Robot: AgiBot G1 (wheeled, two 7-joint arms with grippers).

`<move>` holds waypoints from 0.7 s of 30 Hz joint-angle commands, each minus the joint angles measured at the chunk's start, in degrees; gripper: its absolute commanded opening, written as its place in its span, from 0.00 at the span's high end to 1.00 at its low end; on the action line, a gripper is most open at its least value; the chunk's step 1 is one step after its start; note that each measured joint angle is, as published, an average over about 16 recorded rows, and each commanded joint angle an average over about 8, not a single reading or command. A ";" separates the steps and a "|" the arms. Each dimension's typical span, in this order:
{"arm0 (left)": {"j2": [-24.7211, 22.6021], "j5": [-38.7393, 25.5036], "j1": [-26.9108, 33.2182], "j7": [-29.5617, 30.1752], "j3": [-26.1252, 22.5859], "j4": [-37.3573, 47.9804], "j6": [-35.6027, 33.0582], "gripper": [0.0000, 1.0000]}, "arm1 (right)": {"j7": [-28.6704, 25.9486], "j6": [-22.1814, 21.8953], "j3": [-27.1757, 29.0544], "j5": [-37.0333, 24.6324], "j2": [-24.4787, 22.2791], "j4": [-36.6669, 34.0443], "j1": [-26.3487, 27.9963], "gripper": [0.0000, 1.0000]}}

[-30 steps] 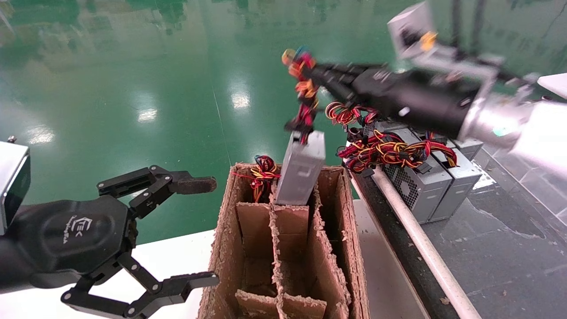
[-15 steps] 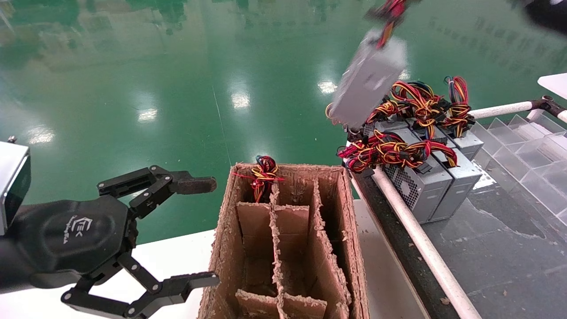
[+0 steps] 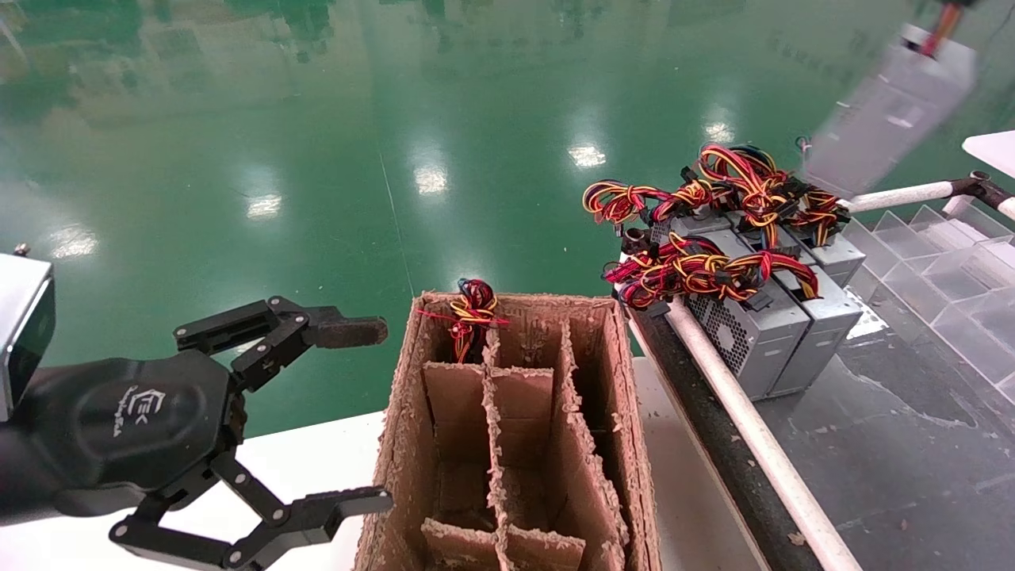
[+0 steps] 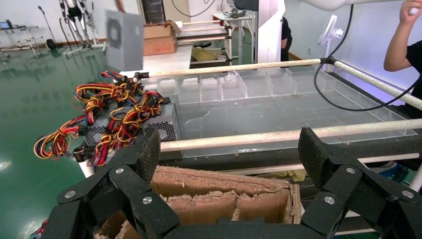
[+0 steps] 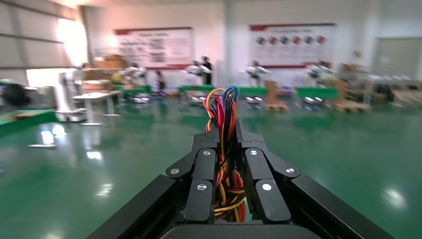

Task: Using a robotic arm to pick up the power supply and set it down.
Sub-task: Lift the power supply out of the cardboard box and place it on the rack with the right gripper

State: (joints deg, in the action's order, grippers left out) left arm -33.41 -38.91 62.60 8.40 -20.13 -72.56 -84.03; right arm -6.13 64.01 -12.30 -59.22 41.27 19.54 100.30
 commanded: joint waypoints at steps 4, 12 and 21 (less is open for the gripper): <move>0.00 0.00 0.00 0.00 0.00 0.00 0.00 0.00 | 2.43 0.52 -0.45 -1.43 -2.89 -6.57 0.95 1.00; 0.00 0.01 0.00 0.00 -0.01 0.00 0.00 0.00 | 3.81 -1.59 -2.09 -4.35 -6.26 -13.87 1.77 1.00; 0.01 0.01 0.00 -0.01 -0.02 0.00 0.01 0.00 | 1.48 3.45 -5.03 -8.52 -8.91 -16.58 2.01 1.00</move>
State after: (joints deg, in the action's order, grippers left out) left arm -33.40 -38.90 62.61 8.39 -20.15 -72.56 -84.02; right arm -4.43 66.81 -17.19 -67.56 32.65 3.10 102.42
